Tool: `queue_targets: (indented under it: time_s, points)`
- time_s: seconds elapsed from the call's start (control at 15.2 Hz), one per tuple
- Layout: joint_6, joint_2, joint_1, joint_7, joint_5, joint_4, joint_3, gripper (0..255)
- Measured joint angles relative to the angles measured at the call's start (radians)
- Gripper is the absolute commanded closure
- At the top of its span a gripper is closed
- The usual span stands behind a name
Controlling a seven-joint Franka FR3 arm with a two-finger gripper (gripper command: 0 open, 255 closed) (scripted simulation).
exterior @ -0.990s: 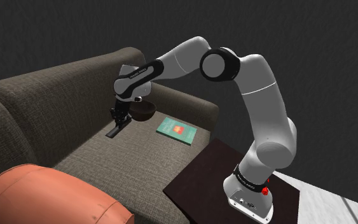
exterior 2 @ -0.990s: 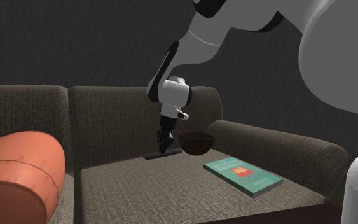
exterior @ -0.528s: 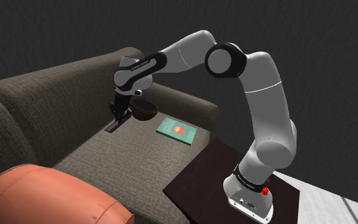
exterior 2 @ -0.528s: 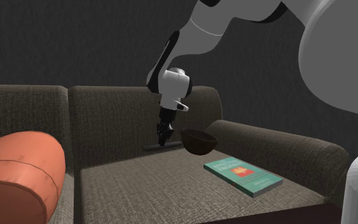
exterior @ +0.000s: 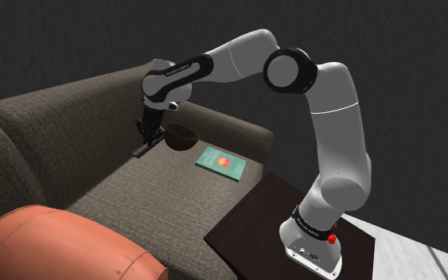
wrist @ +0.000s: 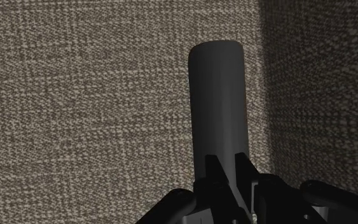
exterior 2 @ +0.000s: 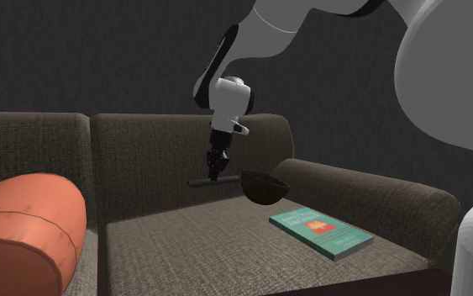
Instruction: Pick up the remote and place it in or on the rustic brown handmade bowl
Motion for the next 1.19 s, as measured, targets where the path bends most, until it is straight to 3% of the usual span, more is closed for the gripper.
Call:
queue_targets:
  time_s: [0.79,1.19]
  points:
    - [-0.113,-0.084,-0.004,0.022,-0.001,0.031,0.002,255]
    - [-0.124,-0.114,-0.083,-0.078,0.014,-0.009,-0.018,255]
